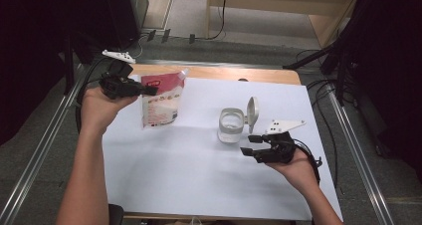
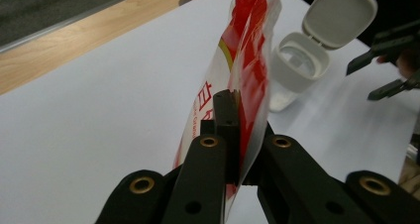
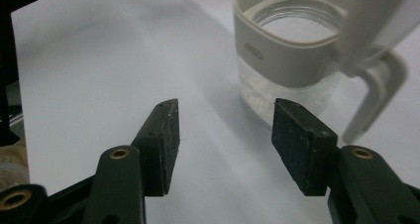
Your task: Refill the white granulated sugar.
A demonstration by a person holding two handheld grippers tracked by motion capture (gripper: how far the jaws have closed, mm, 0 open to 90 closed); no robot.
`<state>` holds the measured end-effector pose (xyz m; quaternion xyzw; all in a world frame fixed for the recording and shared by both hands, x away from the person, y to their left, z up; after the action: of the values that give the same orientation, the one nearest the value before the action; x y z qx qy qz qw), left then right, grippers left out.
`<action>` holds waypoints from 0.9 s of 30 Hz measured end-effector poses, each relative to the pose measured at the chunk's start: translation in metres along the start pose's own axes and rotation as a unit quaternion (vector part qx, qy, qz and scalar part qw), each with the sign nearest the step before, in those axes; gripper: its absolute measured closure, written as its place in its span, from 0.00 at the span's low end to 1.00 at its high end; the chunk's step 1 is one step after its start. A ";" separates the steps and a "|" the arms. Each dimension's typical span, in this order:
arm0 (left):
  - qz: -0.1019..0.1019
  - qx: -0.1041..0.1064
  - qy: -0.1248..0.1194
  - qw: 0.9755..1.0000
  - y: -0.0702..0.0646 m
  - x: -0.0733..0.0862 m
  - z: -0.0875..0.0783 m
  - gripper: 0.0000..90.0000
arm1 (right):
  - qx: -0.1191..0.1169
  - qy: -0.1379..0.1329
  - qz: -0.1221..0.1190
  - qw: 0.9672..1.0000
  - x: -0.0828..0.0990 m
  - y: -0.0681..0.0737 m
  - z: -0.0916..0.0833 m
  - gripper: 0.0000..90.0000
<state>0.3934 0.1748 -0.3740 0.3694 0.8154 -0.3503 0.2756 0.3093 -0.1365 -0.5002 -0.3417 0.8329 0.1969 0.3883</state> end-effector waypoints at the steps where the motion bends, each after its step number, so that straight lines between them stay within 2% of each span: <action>1: 0.003 0.001 0.000 1.000 -0.005 -0.002 -0.001 1.00 | -0.001 0.002 -0.005 1.000 0.000 0.003 0.001 0.50; 4: 0.012 -0.003 0.003 1.000 -0.014 -0.007 -0.002 1.00 | -0.009 -0.001 -0.016 1.000 -0.003 0.014 0.005 0.51; 8: 0.014 0.006 0.002 1.000 -0.024 -0.012 -0.002 1.00 | -0.011 -0.009 -0.027 1.000 -0.009 0.027 0.009 0.51; 9: 0.016 0.008 0.004 1.000 -0.025 -0.012 -0.002 1.00 | -0.010 -0.010 -0.034 0.999 -0.010 0.032 0.012 0.52; 11: 0.009 0.015 0.004 1.000 -0.026 -0.012 -0.001 1.00 | -0.032 0.003 -0.026 0.999 -0.013 0.042 0.015 0.52; 12: 0.008 0.015 0.005 1.000 -0.027 -0.013 -0.001 1.00 | -0.034 0.003 -0.028 0.999 -0.016 0.047 0.017 0.52; 16: 0.019 0.013 0.015 1.000 -0.032 -0.014 0.003 1.00 | -0.029 0.005 -0.052 0.998 -0.025 0.063 0.031 0.52; 19: 0.022 0.014 0.016 1.000 -0.034 -0.015 0.005 1.00 | -0.033 0.006 -0.050 0.998 -0.033 0.072 0.043 0.52; 22: 0.015 0.019 0.020 1.000 -0.040 -0.016 0.007 1.00 | -0.032 0.001 -0.042 0.999 -0.043 0.078 0.054 0.53; 24: 0.019 0.019 0.028 0.999 -0.043 -0.016 0.008 1.00 | -0.034 -0.002 -0.036 0.999 -0.049 0.081 0.061 0.53; 27: 0.026 0.027 0.032 0.999 -0.051 -0.017 0.010 1.00 | -0.024 -0.007 -0.037 0.999 -0.054 0.084 0.074 0.53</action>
<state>0.3652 0.1355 -0.3491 0.4087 0.8041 -0.3526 0.2490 0.3119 -0.0125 -0.4993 -0.3804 0.8117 0.2048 0.3930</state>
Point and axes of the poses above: each handheld gripper's, and its own axes: z roughly forward along the jaws, x roughly out of its underside, y roughly to its left, the point moved 9 cm from there along z, roughly forward along the jaws, and after that the axes turned 13 degrees about x, right-handed, at the moved point
